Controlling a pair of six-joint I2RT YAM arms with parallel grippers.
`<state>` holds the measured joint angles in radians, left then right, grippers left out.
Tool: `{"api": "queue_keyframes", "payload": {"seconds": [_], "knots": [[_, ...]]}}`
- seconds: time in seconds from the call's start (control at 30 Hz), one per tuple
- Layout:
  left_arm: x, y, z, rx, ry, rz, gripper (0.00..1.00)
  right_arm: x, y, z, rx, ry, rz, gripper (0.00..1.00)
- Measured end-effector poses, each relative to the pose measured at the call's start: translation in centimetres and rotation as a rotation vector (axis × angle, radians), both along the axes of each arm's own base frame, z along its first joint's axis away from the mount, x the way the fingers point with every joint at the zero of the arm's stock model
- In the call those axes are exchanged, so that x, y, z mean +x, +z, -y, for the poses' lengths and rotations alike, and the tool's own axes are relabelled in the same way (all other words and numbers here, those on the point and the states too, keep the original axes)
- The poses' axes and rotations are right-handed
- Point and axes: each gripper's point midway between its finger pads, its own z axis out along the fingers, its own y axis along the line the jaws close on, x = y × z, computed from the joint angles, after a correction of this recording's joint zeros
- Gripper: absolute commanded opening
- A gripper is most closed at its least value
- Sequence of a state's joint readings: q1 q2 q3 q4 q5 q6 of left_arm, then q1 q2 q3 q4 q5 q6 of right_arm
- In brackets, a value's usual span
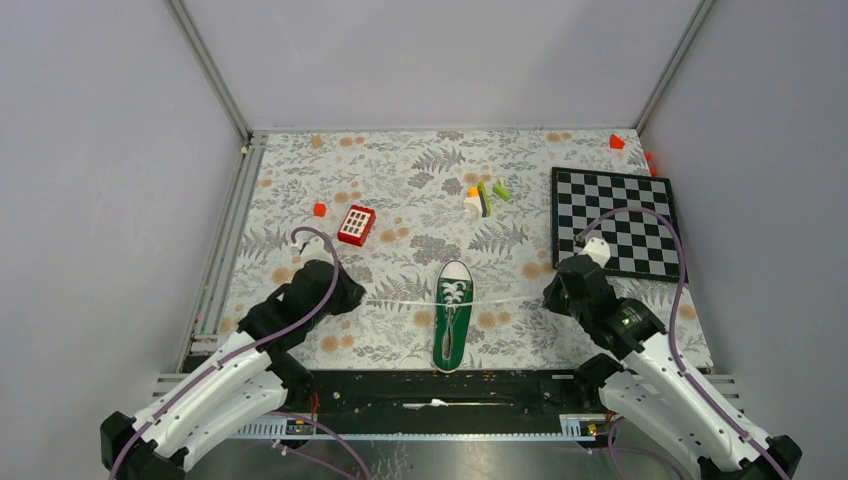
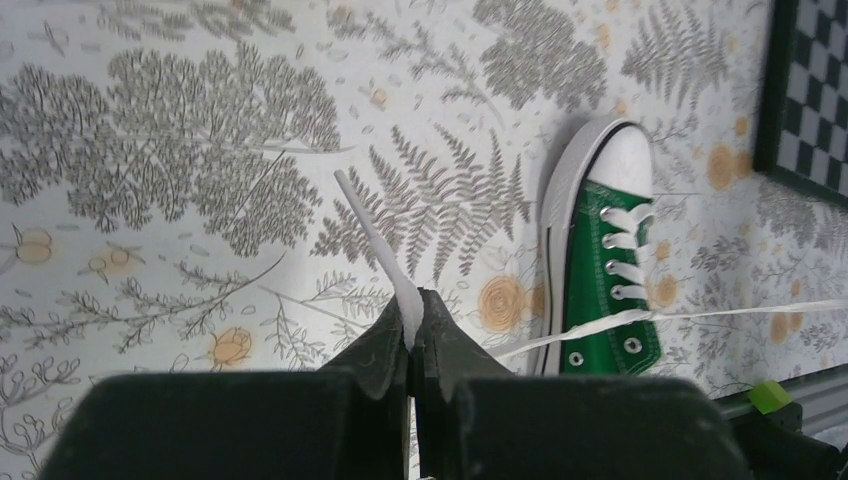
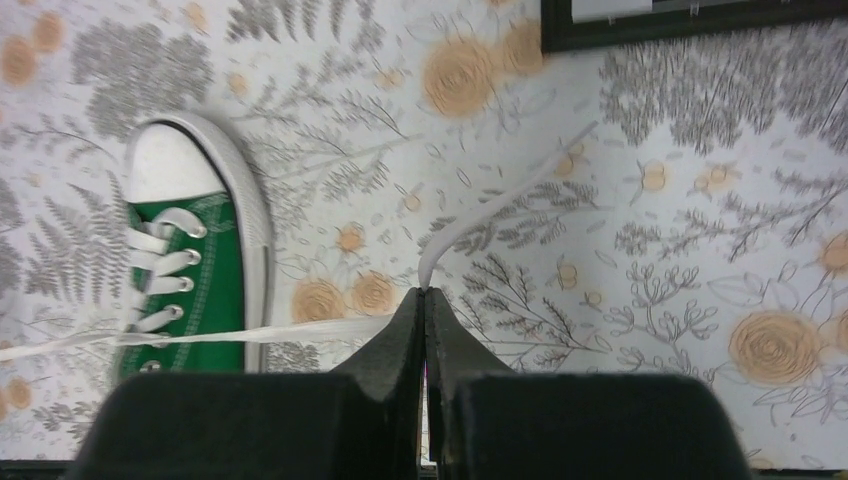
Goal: Tie the shoes
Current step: Tie the shoelace on the shoe.
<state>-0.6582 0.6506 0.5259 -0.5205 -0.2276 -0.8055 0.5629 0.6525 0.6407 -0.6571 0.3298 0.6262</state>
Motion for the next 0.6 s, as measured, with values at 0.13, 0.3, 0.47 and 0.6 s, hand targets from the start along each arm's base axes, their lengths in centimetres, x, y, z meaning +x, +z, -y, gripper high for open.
{"api": "queue_keyframes", "payload": {"seconds": [0.13, 0.3, 0.47, 0.6], "knots": [[-1.0, -2.8, -0.4, 0.007, 0.011, -0.067, 0.00, -1.5, -3.9, 0.4, 0.011, -0.033, -0.081, 0.00], [-1.4, -3.2, -0.8, 0.002, 0.023, -0.072, 0.00, -2.7, -5.6, 0.8, 0.031, -0.061, -0.118, 0.00], [-1.4, -3.1, -1.0, 0.000, 0.030, -0.069, 0.00, -2.7, -5.4, 0.7, 0.055, -0.076, -0.106, 0.00], [-1.4, -3.1, -1.0, -0.001, 0.029, -0.070, 0.00, -2.7, -5.4, 0.8, 0.059, -0.085, -0.108, 0.00]]}}
